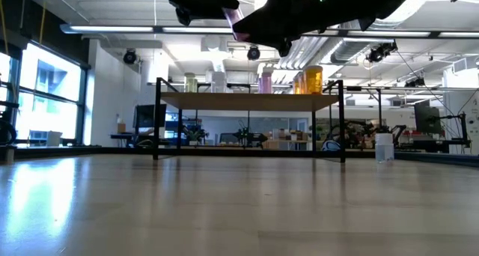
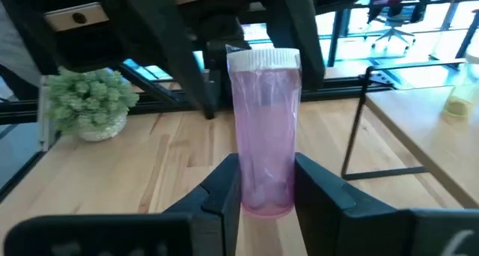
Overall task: Pick and place medicine bottles onto shelf by color
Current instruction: Put the pink pill bottle aligned with the other pink pill bottles on the shelf
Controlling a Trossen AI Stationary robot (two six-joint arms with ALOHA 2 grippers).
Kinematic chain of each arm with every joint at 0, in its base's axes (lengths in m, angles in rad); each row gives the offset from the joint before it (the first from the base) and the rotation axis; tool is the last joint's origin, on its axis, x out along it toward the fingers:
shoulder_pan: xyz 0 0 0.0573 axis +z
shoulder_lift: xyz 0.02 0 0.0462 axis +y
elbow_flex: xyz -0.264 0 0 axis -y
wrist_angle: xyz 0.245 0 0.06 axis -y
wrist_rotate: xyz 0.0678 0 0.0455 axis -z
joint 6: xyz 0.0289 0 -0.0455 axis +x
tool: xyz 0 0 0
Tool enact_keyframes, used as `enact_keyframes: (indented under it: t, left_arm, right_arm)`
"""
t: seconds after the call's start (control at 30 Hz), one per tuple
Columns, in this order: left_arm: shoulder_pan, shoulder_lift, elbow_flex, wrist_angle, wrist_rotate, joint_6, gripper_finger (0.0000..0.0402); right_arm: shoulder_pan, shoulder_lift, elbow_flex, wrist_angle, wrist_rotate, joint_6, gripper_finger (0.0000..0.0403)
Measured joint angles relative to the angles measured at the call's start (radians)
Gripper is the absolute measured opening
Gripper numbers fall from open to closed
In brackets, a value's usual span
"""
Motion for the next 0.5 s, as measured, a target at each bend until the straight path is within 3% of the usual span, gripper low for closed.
enact_keyframes:
  t: [0.23, 0.5]
  left_arm:
    - [0.0, -0.001, 0.0, -0.001, -0.001, -0.015, 0.0222]
    - [0.024, -0.089, 0.001, -0.053, 0.004, -0.008, 0.0222]
  right_arm:
    - [0.0, 0.0, 0.0, 0.013, 0.044, -0.002, 0.009]
    - [0.007, -0.036, 0.0, 0.039, 0.049, -0.028, 0.009]
